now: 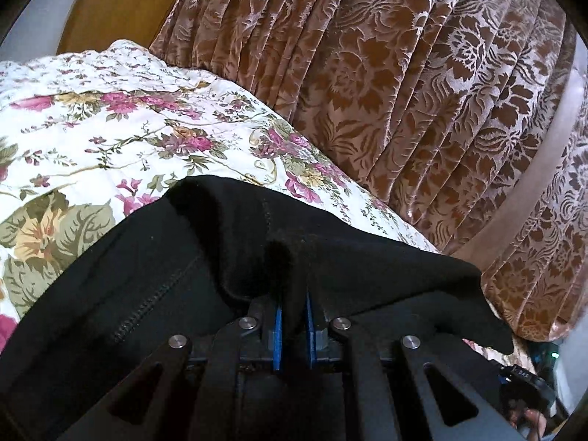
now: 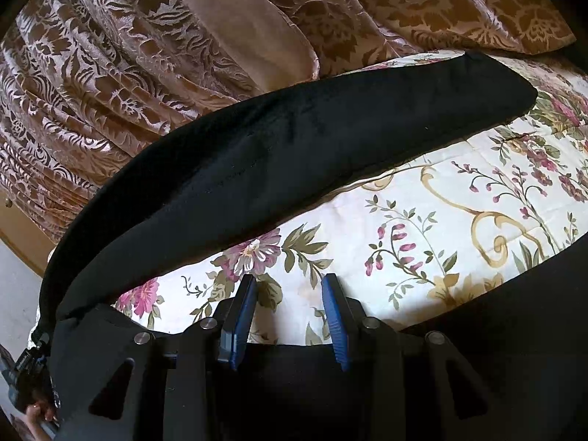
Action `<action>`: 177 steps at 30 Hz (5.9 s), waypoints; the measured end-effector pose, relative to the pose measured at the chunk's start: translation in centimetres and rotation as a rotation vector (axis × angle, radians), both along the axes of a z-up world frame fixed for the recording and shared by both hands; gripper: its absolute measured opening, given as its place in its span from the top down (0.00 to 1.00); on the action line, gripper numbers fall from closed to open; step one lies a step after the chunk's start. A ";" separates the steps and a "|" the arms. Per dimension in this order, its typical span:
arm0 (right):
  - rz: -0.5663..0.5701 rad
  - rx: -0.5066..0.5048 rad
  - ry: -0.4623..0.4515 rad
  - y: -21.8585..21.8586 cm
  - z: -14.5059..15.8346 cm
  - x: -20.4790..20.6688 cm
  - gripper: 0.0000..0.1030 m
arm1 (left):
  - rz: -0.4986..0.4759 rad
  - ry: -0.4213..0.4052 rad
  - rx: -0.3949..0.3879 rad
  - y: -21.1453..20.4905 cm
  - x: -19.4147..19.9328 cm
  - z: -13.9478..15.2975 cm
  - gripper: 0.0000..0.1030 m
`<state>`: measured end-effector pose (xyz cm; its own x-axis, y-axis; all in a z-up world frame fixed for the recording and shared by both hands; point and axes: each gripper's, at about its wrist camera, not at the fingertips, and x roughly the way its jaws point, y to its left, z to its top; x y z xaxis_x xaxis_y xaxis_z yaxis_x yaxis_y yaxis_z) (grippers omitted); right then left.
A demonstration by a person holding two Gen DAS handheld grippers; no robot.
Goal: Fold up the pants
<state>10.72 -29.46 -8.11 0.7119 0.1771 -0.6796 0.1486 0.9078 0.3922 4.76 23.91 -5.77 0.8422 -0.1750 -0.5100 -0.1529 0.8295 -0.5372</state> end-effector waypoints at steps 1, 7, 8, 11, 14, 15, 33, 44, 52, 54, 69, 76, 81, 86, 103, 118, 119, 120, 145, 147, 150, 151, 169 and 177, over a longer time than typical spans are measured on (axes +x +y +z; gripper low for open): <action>-0.002 0.001 0.002 0.0 0.0 0.0 0.64 | -0.001 -0.001 -0.005 0.1 0.1 0.0 0.90; 0.008 -0.133 0.075 2.0 0.5 0.9 0.55 | -0.003 -0.009 0.000 0.1 0.1 0.0 0.90; 0.022 -0.161 0.085 2.5 0.6 1.1 0.52 | -0.003 -0.009 -0.001 0.1 0.1 0.0 0.90; 0.040 -0.281 0.127 4.4 1.0 1.6 0.49 | -0.002 -0.008 0.006 0.1 0.1 -0.1 0.90; 0.022 -0.300 0.096 5.4 2.3 1.4 0.49 | -0.002 -0.007 0.021 0.0 0.1 -0.1 0.90; 0.026 -0.273 0.068 5.6 2.8 1.3 0.49 | -0.002 -0.008 0.021 0.0 0.1 -0.2 0.90; 0.169 0.089 0.169 14.4 7.5 15.1 0.49 | -0.019 -0.021 -0.036 0.4 0.2 -0.8 0.90; 0.059 0.187 0.243 14.3 6.1 18.4 0.49 | -0.025 -0.023 -0.060 0.6 0.3 -1.3 0.90; 0.087 0.173 0.256 13.9 3.3 18.1 0.87 | -0.032 -0.016 -0.066 0.5 0.5 -1.4 0.90; 0.102 0.176 0.228 13.8 3.4 17.3 0.89 | -0.032 -0.017 -0.071 0.6 0.5 -1.4 0.90; 0.249 0.123 -0.117 12.8 9.1 3.4 0.89 | -0.022 -0.047 -0.137 1.5 -0.4 -1.5 0.89; 0.244 0.049 -0.182 13.5 7.4 -3.1 0.89 | -0.014 -0.047 -0.131 1.7 -1.2 -1.3 0.88; 0.241 0.015 -0.177 14.0 4.0 -6.0 0.89 | -0.009 -0.055 -0.246 3.1 -2.1 -1.2 0.88; 0.248 0.087 -0.101 13.5 0.2 -5.6 0.90 | 0.002 -0.051 -0.337 3.9 -3.4 -0.9 0.87; 0.270 0.179 -0.137 12.5 -0.6 -5.6 0.91 | -0.155 -0.070 -0.650 2.8 -5.7 0.5 0.26; 0.273 0.192 -0.143 12.4 -0.8 -5.6 0.91 | -0.133 0.106 -0.644 0.5 -5.4 2.9 0.29; 0.273 0.194 -0.144 12.4 -0.8 -5.6 0.91 | -0.143 0.125 -0.714 0.1 -4.8 2.2 0.29; 0.273 0.193 -0.144 12.4 -0.8 -5.6 0.91 | -0.135 0.140 -0.775 -0.1 -4.3 1.4 0.29; 0.273 0.191 -0.146 12.4 -0.8 -5.6 0.91 | 0.148 0.063 -0.536 6.4 -6.7 0.5 1.00; 0.272 0.190 -0.147 12.4 -0.7 -5.6 0.91 | 0.063 0.073 -0.560 4.7 -5.9 0.7 0.83; 0.273 0.194 -0.147 12.4 -0.7 -5.6 0.91 | -0.044 0.081 -0.544 1.6 -4.5 1.9 0.21; 0.273 0.193 -0.147 12.4 -0.7 -5.6 0.91 | -0.056 0.078 -0.523 0.8 -4.2 2.3 0.19; 0.261 0.196 -0.145 12.2 -0.2 -5.9 0.91 | -0.039 0.194 -0.447 0.1 0.4 1.4 0.82; 0.290 0.151 -0.215 12.0 2.4 -9.2 0.91 | -0.062 0.078 -0.379 2.0 -5.2 3.4 0.86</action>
